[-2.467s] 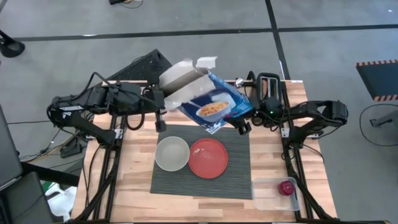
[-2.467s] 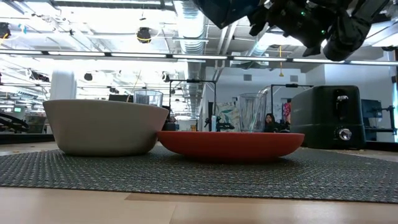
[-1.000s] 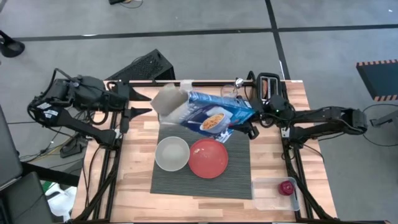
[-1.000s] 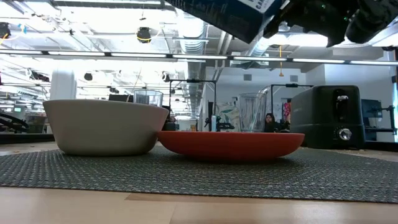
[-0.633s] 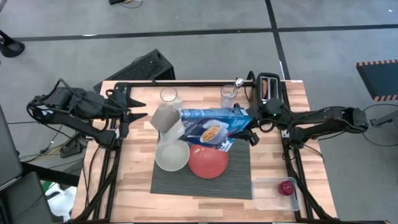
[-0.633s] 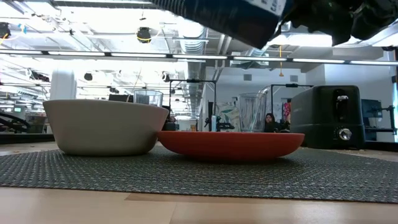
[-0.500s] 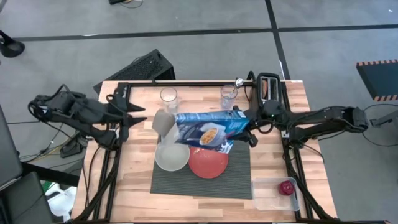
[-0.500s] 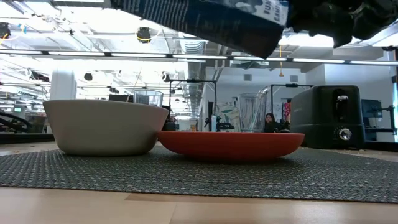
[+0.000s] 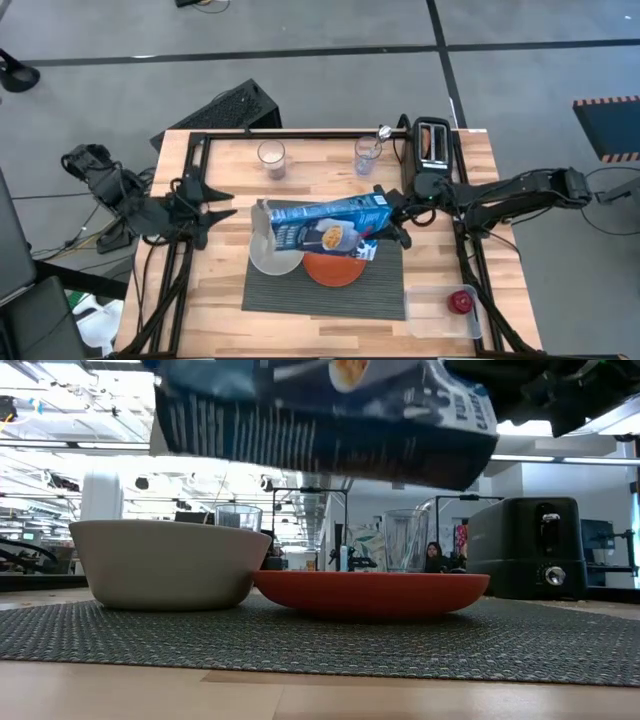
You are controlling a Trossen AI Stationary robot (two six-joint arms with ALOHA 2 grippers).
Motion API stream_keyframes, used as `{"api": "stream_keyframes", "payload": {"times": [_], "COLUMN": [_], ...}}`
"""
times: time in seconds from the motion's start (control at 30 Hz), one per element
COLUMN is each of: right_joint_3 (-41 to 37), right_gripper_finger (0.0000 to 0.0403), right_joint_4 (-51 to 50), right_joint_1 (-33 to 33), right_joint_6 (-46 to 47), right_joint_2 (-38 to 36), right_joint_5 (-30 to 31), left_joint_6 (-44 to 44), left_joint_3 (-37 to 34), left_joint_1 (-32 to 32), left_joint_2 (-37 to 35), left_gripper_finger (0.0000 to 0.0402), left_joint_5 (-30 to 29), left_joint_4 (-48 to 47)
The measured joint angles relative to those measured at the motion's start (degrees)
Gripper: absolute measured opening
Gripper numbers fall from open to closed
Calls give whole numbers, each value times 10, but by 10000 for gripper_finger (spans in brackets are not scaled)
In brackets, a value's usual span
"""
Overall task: Arrange a breakfast setting
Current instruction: Pour the cereal from the cereal box into the bowl
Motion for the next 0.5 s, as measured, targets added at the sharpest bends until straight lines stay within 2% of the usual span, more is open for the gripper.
{"api": "stream_keyframes", "payload": {"times": [0.23,0.4,0.5], "right_joint_3": [9,49,78], "right_gripper_finger": [289,289,289], "right_joint_4": [-40,-120,-174], "right_joint_1": [12,22,28], "right_joint_6": [2,2,-2], "right_joint_2": [0,0,0], "right_joint_5": [15,21,42], "left_joint_6": [13,10,45], "left_joint_3": [-93,-170,-204], "left_joint_1": [-72,-109,-114], "left_joint_2": [-2,-31,-37], "left_gripper_finger": [157,157,157], "left_joint_5": [-71,-112,-122], "left_joint_4": [113,213,290]}}
